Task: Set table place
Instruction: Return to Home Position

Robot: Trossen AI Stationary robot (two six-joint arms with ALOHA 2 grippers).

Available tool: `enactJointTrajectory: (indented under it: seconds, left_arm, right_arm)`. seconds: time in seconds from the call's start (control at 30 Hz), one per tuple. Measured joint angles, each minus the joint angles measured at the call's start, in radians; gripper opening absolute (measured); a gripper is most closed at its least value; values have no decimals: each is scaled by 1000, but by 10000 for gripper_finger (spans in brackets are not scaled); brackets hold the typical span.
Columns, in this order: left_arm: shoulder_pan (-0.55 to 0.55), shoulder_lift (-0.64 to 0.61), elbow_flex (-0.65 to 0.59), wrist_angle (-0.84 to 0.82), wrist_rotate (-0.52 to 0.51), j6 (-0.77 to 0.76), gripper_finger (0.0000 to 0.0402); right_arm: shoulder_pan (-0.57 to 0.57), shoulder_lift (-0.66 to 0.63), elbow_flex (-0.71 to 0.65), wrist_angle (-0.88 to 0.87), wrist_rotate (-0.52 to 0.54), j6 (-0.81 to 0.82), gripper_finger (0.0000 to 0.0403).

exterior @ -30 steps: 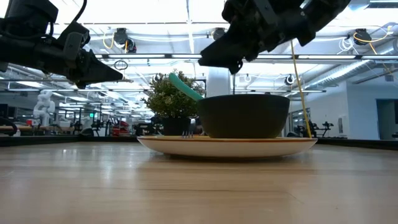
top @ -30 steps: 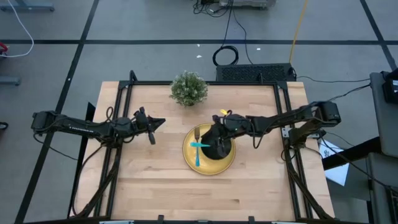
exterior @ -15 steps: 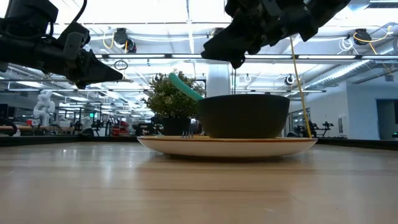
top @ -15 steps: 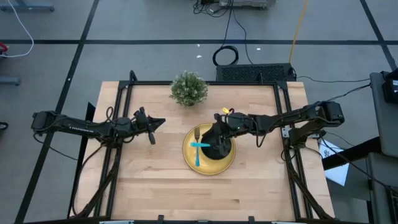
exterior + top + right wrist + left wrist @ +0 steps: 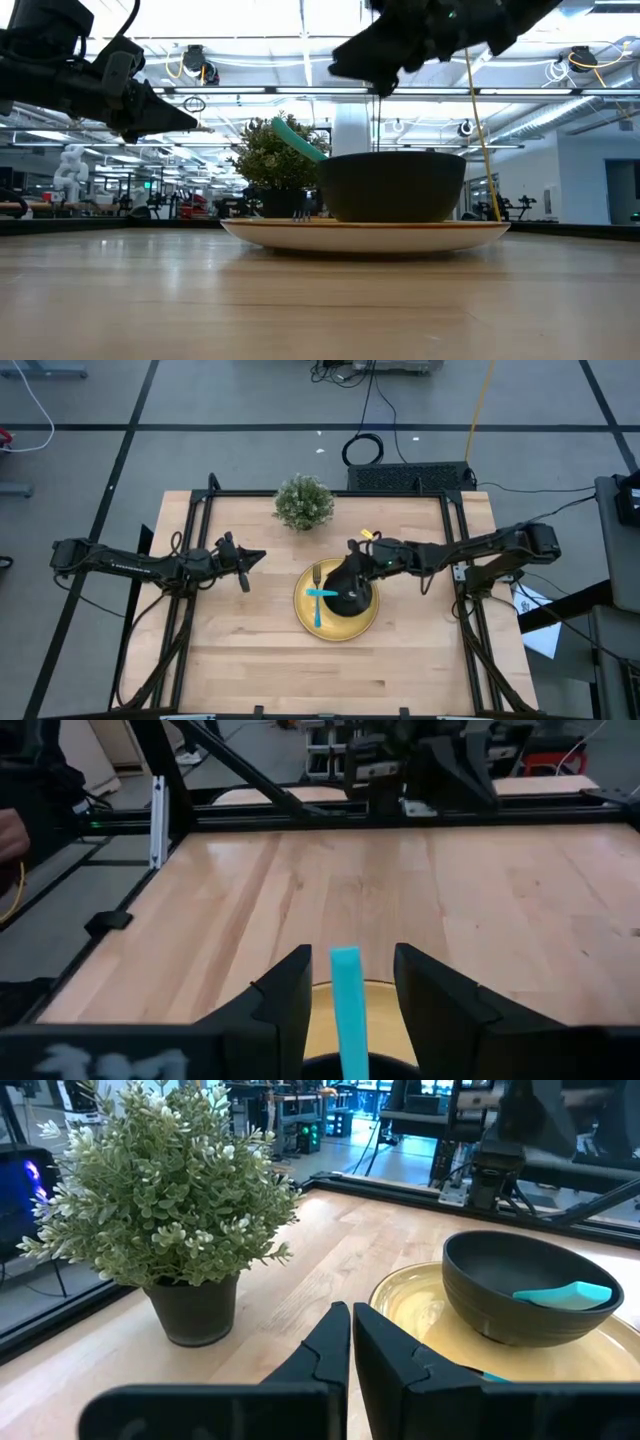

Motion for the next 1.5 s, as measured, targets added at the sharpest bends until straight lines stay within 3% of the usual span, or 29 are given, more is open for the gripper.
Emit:
enactJointTrajectory:
  seconds: [0.4,0.63,0.83,1.07,1.5]
  left_arm:
    - [0,0,0,-15,0,0,24]
    - [0,0,0,-24,0,-3,24]
    - [0,0,0,-24,0,2,24]
    - [-1,0,0,-23,0,109,24]
    - [-1,0,0,55,0,114,24]
  right_arm:
    - [-21,-240,0,-141,8,-44,134]
    - [-68,-395,0,-294,108,-83,134]
    - [-89,-477,-1,-381,107,-97,134]
    - [-89,-549,-1,-442,107,-109,134]
    - [-89,-753,-1,-606,109,-98,134]
